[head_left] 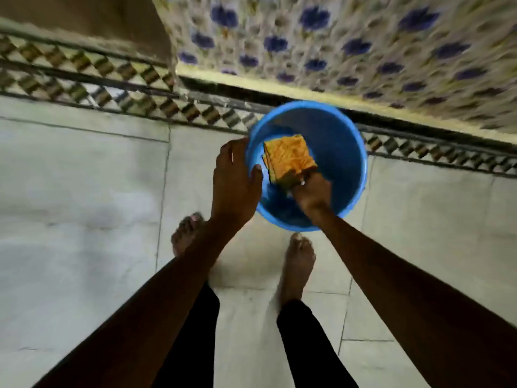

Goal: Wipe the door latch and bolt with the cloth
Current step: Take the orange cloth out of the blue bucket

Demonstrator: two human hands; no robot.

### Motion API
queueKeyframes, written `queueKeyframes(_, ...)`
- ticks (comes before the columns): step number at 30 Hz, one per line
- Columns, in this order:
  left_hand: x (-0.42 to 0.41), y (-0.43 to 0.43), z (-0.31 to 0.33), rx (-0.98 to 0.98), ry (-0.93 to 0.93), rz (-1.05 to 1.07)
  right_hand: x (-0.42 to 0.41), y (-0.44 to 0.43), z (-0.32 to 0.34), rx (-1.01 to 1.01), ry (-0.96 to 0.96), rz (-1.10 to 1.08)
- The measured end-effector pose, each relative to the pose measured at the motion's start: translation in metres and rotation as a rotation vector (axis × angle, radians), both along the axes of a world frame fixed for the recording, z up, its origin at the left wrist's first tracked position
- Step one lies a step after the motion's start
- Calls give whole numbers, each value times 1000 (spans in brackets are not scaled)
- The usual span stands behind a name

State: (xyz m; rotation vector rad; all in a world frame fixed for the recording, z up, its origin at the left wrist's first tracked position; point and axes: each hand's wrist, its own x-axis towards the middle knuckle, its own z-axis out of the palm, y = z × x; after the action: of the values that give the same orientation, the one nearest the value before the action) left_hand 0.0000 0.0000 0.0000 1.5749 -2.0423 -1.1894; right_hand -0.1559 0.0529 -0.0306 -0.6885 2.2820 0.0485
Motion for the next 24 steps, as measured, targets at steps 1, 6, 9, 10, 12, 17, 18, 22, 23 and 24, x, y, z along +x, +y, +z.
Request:
queueKeyframes(1,-4,5,-18,-12,25,34,-6,-2,-22,13,17,29)
queueKeyframes(6,-17,20,-58,-95,142,194,-26,-24,-96,96,163,171)
queueKeyframes(9,-19,22,-65,-111,151,214,-26,-36,-110,97,176,45)
queueKeyframes(10,-19,23,-64,-109,147,210,-25,-40,-105,87,116,-26)
queueKeyframes(12,-18,23,-59,-87,136,196,-20,-42,-86,63,47,-102)
queueKeyframes(17,-8,9,-13,24,5,159,9,-34,19,-79,-59,-30)
queueKeyframes(18,-5,6,0,39,10,184,14,-32,47,-101,-79,-14)
queueKeyframes(22,22,-20,90,190,166,329,27,-35,166,-257,-215,-140)
queueKeyframes(23,29,-27,114,248,187,361,29,-38,193,-294,-277,-210)
queueKeyframes(24,37,-34,146,268,206,386,33,-45,227,-313,-341,-287)
